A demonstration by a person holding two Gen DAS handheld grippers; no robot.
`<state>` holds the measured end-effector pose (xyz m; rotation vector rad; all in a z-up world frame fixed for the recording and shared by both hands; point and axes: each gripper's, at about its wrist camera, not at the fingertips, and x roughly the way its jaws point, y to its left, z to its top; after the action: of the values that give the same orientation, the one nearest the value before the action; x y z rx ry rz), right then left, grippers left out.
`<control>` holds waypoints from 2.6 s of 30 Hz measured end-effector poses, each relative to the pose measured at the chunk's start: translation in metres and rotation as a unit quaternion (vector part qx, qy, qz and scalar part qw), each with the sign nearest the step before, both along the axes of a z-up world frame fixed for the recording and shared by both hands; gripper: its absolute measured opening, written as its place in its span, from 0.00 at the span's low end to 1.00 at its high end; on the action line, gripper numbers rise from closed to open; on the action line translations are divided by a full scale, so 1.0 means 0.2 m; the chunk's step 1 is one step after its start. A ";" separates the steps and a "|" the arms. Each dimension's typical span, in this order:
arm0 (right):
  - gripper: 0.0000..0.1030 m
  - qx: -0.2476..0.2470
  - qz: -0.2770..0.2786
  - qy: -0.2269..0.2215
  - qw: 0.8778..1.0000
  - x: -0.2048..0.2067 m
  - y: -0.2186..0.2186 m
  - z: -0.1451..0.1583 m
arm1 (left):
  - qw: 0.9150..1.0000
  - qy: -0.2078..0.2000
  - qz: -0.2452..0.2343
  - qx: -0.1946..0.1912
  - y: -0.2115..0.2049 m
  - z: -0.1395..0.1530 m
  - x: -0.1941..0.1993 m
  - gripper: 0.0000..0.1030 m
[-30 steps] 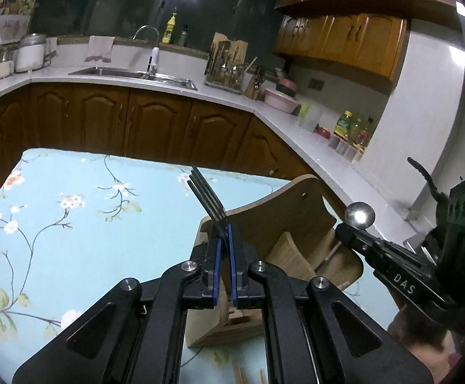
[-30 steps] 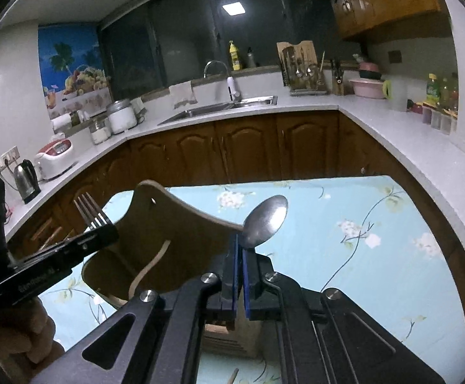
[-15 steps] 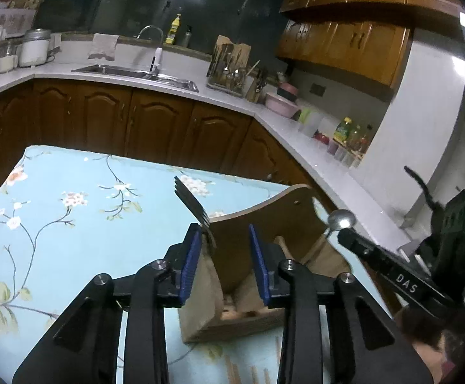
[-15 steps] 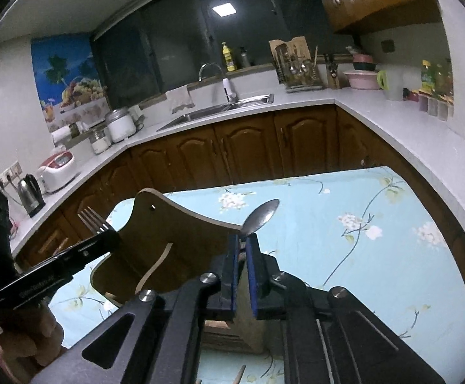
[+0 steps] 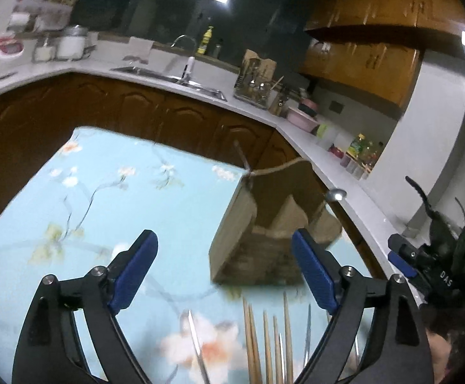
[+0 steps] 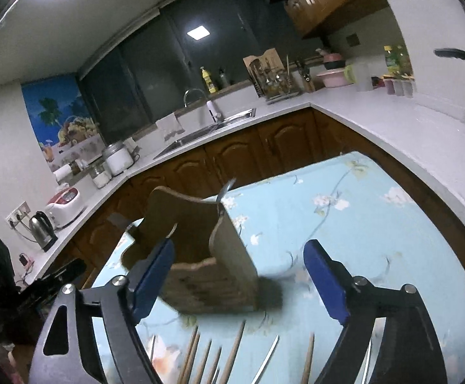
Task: Organize utensils
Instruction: 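Open the left tool over the holder while the right tool releases the spoon into it, then move both tools back down to the remaining utensils, then grasp a thin metal chopstick with the left tool while the right tool grasps another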
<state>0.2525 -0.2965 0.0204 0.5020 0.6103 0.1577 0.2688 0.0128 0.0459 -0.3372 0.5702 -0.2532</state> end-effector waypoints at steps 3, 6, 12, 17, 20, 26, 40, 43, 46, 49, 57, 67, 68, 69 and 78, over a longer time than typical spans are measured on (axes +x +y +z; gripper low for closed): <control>0.84 0.010 0.004 0.005 1.000 -0.13 0.01 0.00 | 1.000 0.006 0.011 0.004 0.04 -0.04 -0.13 0.87; 0.86 -0.001 0.005 0.003 1.000 -0.25 0.03 0.00 | 0.999 0.023 0.023 -0.003 0.10 -0.08 -0.27 0.87; 0.91 -0.033 -0.014 -0.008 0.999 -0.51 0.07 0.00 | 0.999 0.041 0.031 -0.006 0.15 -0.16 -0.48 0.87; 0.91 -0.042 -0.011 0.011 0.999 -0.67 0.10 -0.06 | 0.997 0.066 0.031 -0.005 0.17 -0.23 -0.58 0.87; 0.91 -0.045 -0.008 0.023 0.999 -0.73 0.11 -0.11 | 0.997 0.071 0.033 0.006 0.18 -0.24 -0.63 0.87; 0.91 -0.045 -0.005 0.057 0.997 -0.78 0.12 -0.20 | 0.995 0.091 0.031 0.010 0.19 -0.30 -0.66 0.87; 0.91 -0.030 -0.008 0.077 0.997 -0.70 0.10 -0.21 | 0.993 0.115 0.016 0.033 0.15 -0.28 -0.55 0.87; 0.90 -0.030 -0.003 0.082 0.996 -0.65 0.11 -0.21 | 0.992 0.119 0.010 0.037 0.12 -0.28 -0.51 0.87; 0.83 -0.030 0.002 0.084 0.996 -0.62 0.13 -0.21 | 0.992 0.122 -0.002 0.043 0.10 -0.27 -0.47 0.87; 0.75 -0.027 0.009 0.095 0.995 -0.56 0.14 -0.24 | 0.990 0.128 -0.011 0.052 0.06 -0.28 -0.42 0.86; 0.60 -0.021 0.026 0.134 0.990 -0.40 0.18 -0.33 | 0.984 0.160 -0.051 0.063 -0.05 -0.35 -0.24 0.62; 0.41 -0.020 0.032 0.206 0.978 -0.12 0.18 -0.52 | 0.970 0.214 -0.088 0.076 -0.15 -0.50 0.02 0.23; 0.38 -0.021 0.032 0.212 0.977 -0.10 0.18 -0.54 | 0.969 0.218 -0.089 0.079 -0.16 -0.51 0.04 0.21; 0.35 -0.024 0.032 0.217 0.975 -0.08 0.19 -0.56 | 0.967 0.224 -0.091 0.080 -0.17 -0.53 0.06 0.21; 0.22 -0.111 0.038 0.221 0.968 0.07 0.30 -0.58 | 0.964 0.224 -0.091 0.109 -0.23 -0.55 0.13 0.06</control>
<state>0.2659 -0.2356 -0.0959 0.2957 1.0724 0.0463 0.2942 -0.0333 -0.0644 -0.1256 1.0693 -0.2911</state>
